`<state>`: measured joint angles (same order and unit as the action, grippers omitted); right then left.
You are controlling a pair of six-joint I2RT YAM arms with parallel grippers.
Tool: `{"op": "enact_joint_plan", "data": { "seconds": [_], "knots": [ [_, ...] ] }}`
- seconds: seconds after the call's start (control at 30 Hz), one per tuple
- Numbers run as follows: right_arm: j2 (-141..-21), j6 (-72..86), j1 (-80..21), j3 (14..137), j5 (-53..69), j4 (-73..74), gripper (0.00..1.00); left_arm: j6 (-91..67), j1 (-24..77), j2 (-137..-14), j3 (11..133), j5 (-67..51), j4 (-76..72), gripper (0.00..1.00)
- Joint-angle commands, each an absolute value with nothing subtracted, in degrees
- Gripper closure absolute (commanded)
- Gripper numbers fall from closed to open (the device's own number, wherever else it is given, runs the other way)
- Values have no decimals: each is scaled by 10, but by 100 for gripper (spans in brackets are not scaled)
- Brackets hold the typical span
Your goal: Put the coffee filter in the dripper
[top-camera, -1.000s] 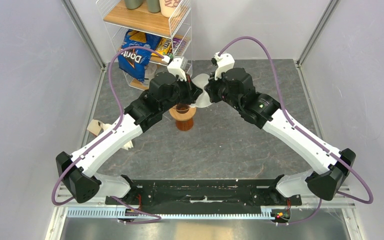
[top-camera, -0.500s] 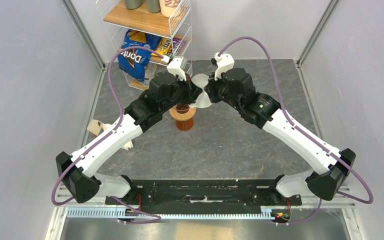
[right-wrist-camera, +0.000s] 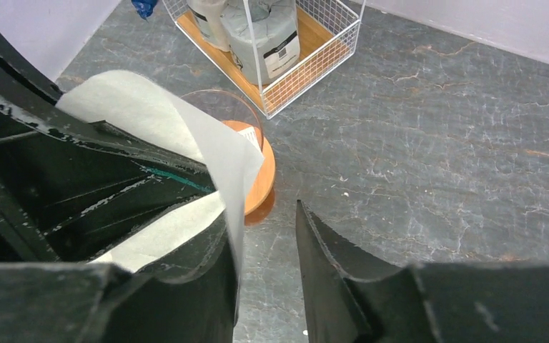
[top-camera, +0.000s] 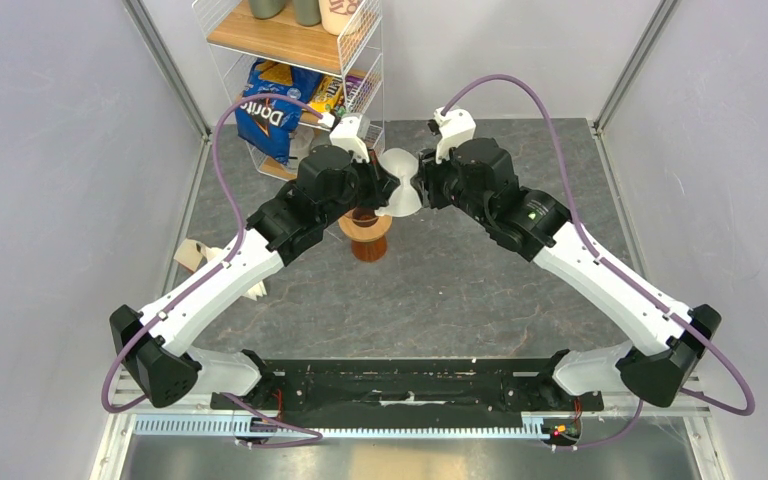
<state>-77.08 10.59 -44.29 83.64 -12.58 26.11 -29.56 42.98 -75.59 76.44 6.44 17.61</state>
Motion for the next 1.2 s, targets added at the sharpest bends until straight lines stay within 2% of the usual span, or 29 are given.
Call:
{"op": "enact_joint_plan", "data": {
  "seconds": [0.0, 0.1, 0.27, 0.37, 0.5, 0.57, 0.67, 0.9, 0.97, 1.07, 1.1, 1.17],
  "knots": [
    [-749, 101, -442, 856, -136, 265, 63, -316, 429, -747, 789, 86, 173, 98],
    [-746, 100, -442, 856, -136, 272, 73, -316, 427, -748, 789, 90, 173, 98],
    [-747, 103, -442, 854, -135, 275, 100, -318, 426, -750, 791, 89, 172, 98],
    [-749, 105, -442, 857, -134, 275, 100, -313, 426, -751, 794, 77, 172, 95],
    [-751, 106, -441, 861, -144, 273, 100, -298, 426, -745, 798, 76, 187, 66],
    [-751, 108, -441, 863, -154, 274, 100, -283, 426, -737, 798, 88, 200, 58],
    [-750, 110, -442, 864, -164, 276, 100, -253, 424, -724, 795, 104, 223, 58],
    [-752, 117, -442, 862, -163, 283, 100, -226, 417, -704, 779, 104, 226, 61],
    [-752, 116, -442, 862, -163, 286, 100, -219, 415, -702, 777, 100, 223, 68],
    [-753, 119, -442, 863, -158, 288, 100, -211, 415, -700, 771, 68, 212, 91],
    [-754, 120, -442, 864, -155, 288, 100, -211, 415, -700, 770, 57, 209, 95],
    [-758, 123, -442, 866, -151, 288, 100, -212, 415, -702, 770, 42, 205, 98]
  ]
}}
